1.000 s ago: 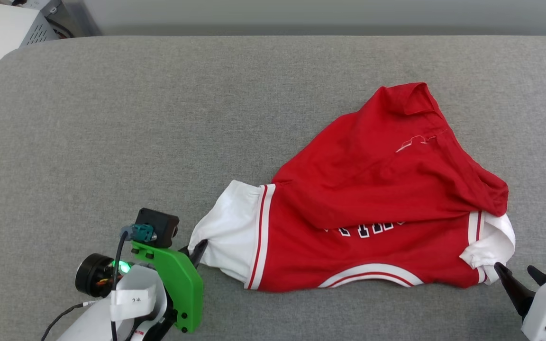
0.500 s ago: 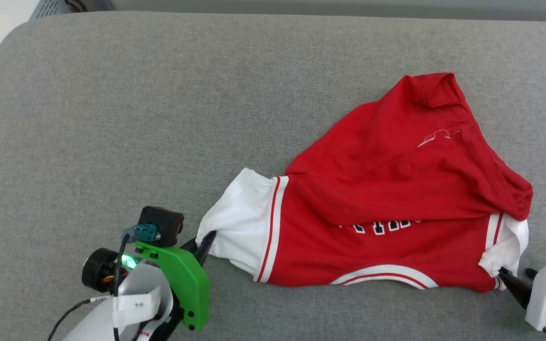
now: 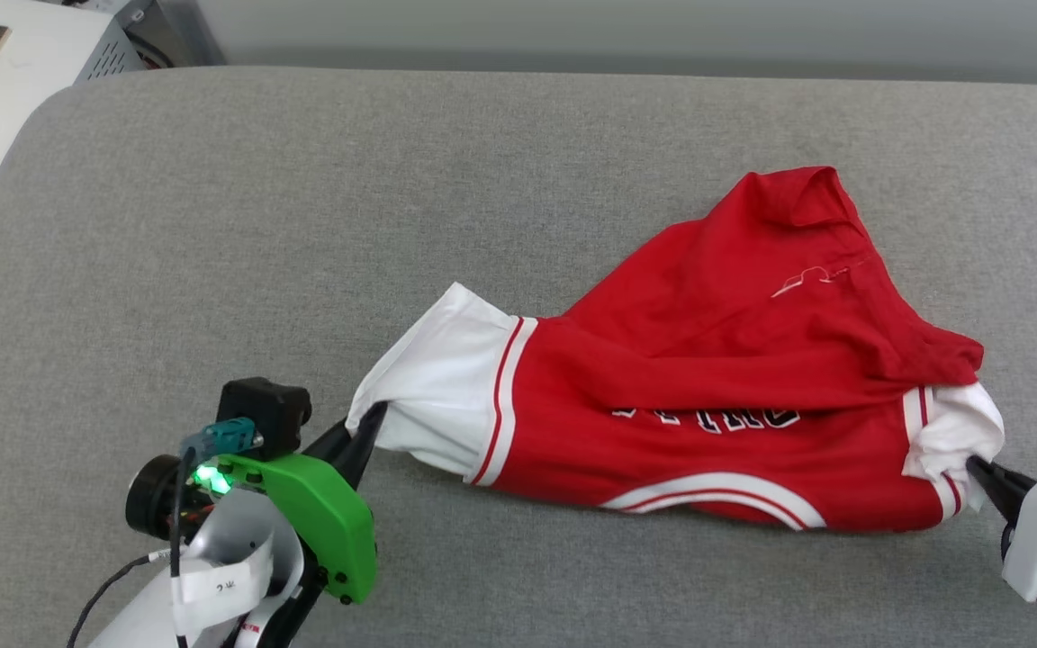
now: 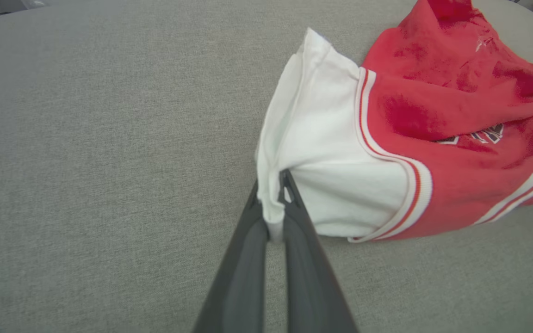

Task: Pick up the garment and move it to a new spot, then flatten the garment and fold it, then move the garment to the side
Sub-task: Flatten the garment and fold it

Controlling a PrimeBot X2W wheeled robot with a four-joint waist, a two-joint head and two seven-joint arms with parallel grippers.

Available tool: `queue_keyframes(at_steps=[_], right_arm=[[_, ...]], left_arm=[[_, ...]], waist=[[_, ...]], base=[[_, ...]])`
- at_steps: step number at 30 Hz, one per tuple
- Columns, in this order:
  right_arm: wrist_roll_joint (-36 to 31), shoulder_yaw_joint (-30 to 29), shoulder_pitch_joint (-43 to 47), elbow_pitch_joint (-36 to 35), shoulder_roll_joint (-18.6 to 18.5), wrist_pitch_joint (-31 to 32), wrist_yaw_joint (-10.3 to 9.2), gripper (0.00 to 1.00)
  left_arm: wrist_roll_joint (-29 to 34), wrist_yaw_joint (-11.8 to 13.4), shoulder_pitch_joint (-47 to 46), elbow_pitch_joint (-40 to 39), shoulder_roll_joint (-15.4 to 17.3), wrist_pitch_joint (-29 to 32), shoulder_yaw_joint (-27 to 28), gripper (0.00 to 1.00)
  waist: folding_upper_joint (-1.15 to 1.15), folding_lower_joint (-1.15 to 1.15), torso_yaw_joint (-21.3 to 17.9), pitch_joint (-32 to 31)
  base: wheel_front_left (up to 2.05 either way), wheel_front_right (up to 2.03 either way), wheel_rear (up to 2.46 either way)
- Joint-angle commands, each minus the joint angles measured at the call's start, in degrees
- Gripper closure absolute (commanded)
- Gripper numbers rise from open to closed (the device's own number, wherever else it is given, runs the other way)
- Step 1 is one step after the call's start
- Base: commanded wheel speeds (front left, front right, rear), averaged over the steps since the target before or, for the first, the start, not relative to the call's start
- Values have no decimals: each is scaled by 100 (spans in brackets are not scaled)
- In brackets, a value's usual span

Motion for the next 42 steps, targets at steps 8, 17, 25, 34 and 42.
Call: queue_keyframes(at_steps=[8, 17, 25, 34, 42], right_arm=[[-395, -60, -633, -853, -127, -432, 2, 100], [-642, 269, -2488, -387, -195, -1001, 2, 100], [-731, 617, -4569, 794, -316, -1653, 2, 100], [-971, 1049, -6848, 2208, -439, -2616, 2, 100], [-1065, 1435, -8184, 3403, -366, -3341, 2, 100]], left_arm=[[305, 277, -397, -454, 347, -416, 621, 100], [320, 245, -1962, 35, 332, -663, 1246, 100], [423, -221, -3917, 1536, 118, -890, 1268, 100], [708, -655, -6019, 3179, -77, -1416, 1236, 100], [835, -896, -7131, 4339, -228, -1853, 1185, 100]], waist=[[0, 0, -142, -426], [0, 0, -236, -251], [0, 0, -278, 360], [0, 0, -353, 1091], [0, 0, -466, 1584]], base=[[0, 0, 0], [0, 0, 0], [0, 0, 0], [0, 0, 0], [0, 0, 0]])
